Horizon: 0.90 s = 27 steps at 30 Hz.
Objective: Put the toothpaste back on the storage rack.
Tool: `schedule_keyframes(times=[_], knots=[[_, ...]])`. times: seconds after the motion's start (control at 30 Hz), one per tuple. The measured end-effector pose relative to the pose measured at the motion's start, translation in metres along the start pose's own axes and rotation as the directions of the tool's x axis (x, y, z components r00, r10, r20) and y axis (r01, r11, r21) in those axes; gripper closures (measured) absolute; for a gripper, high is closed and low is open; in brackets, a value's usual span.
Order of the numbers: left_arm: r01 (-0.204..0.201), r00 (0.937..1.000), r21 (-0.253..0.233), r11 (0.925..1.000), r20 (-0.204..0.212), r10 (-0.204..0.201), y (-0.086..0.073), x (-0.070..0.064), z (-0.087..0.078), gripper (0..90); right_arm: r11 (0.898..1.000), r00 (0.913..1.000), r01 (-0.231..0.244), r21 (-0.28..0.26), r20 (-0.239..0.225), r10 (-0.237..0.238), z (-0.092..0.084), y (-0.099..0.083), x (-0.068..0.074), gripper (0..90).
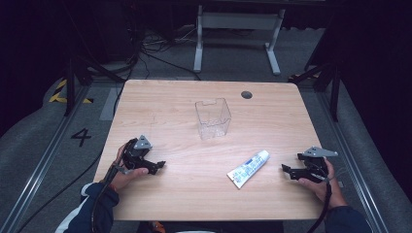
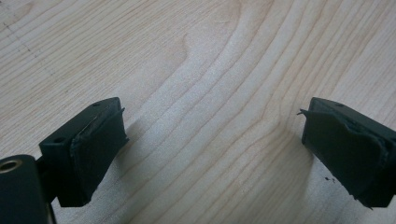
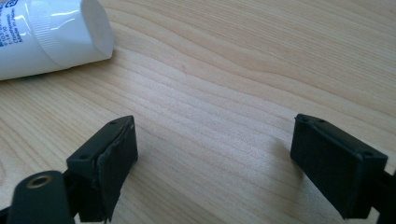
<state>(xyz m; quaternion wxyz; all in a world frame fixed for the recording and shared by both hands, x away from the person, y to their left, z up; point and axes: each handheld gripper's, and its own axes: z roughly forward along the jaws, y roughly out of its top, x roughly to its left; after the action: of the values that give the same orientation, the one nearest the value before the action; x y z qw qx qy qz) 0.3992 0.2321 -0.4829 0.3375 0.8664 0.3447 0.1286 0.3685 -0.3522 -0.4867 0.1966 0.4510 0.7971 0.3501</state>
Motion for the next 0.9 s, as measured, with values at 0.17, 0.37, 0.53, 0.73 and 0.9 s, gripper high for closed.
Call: schedule_keyframes(times=[0.17, 0.37, 0.53, 0.73, 0.9], knots=[[0.001, 1.0000, -0.001, 1.0000, -0.001, -0.001, 0.000, 0.000, 0.000, 6.5, 1.000, 1.0000, 0.004, 0.001, -0.005, -0.004, 0.000, 0.000, 0.000, 15.1], [0.007, 1.0000, -0.002, 1.0000, -0.004, -0.007, -0.001, -0.001, 0.000, 6.5, 0.999, 0.9995, 0.026, 0.020, -0.020, -0.025, -0.001, 0.002, -0.001, 14.9], [0.003, 0.9999, 0.000, 1.0000, -0.011, -0.003, -0.001, 0.000, -0.001, 6.5, 0.989, 0.9913, 0.130, 0.067, -0.029, -0.128, -0.003, 0.010, 0.006, 16.7], [0.003, 0.9999, 0.000, 1.0000, -0.012, -0.003, -0.001, 0.000, -0.001, 6.5, 0.976, 0.9781, 0.204, 0.080, -0.058, -0.200, -0.007, 0.016, 0.014, 18.1], [0.004, 0.9999, 0.000, 1.0000, -0.012, -0.004, -0.001, 0.000, -0.001, 6.5, 0.955, 0.9525, 0.293, 0.047, -0.102, -0.287, -0.016, 0.029, 0.025, 17.4]])
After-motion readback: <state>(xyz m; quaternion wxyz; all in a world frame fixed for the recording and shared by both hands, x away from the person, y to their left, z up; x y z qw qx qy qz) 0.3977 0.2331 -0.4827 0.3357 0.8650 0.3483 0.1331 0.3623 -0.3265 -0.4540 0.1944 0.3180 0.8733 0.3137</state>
